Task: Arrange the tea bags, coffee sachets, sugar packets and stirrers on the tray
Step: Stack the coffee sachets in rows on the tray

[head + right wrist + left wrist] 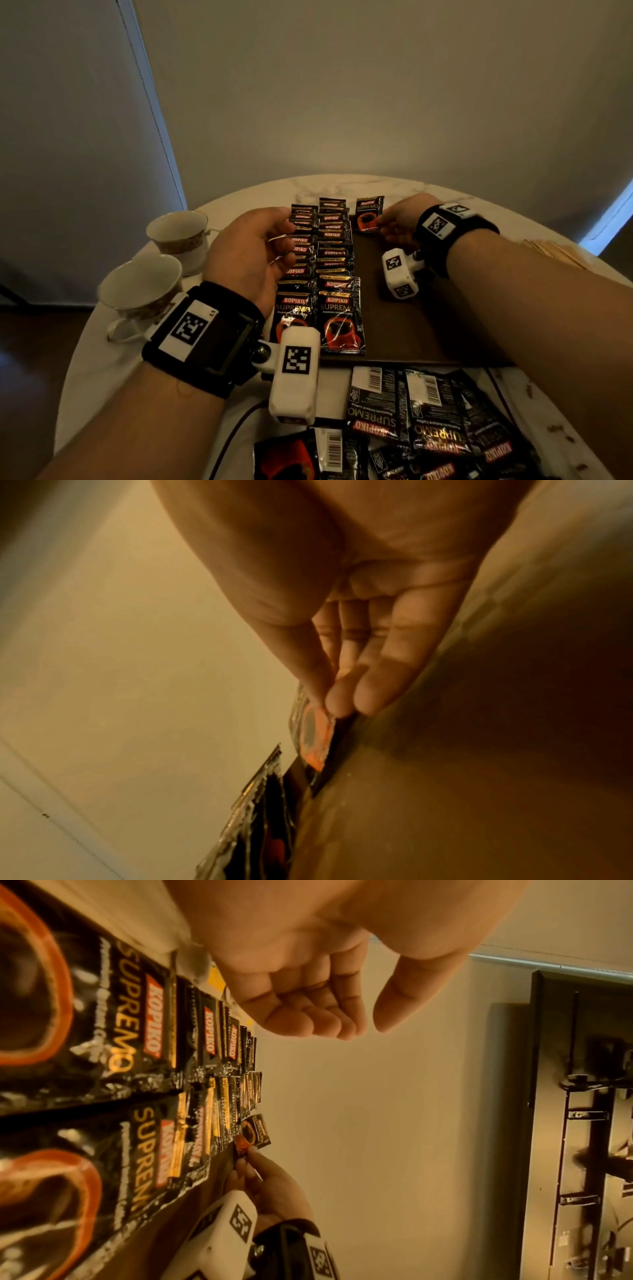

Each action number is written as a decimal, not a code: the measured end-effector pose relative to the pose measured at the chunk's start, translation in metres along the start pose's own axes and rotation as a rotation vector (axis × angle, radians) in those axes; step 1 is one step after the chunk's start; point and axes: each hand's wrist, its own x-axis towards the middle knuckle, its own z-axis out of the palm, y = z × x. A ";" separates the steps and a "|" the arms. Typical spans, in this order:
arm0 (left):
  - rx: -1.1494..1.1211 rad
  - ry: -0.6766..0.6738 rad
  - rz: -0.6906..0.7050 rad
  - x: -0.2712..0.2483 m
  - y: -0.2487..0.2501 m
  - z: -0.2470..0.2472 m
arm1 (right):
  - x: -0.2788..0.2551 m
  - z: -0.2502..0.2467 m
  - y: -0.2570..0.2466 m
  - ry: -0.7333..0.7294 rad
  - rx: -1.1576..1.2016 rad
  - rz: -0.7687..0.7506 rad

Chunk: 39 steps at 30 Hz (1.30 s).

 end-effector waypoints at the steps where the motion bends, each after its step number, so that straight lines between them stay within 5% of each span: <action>1: 0.002 0.001 0.001 0.001 0.000 -0.001 | 0.001 0.001 -0.001 -0.003 -0.024 0.009; 18: -0.017 -0.030 -0.048 0.006 0.001 -0.004 | 0.010 0.006 -0.004 -0.117 -0.173 0.062; 39: -0.017 -0.031 -0.056 0.007 0.002 -0.005 | 0.019 0.005 -0.002 -0.073 -0.242 0.061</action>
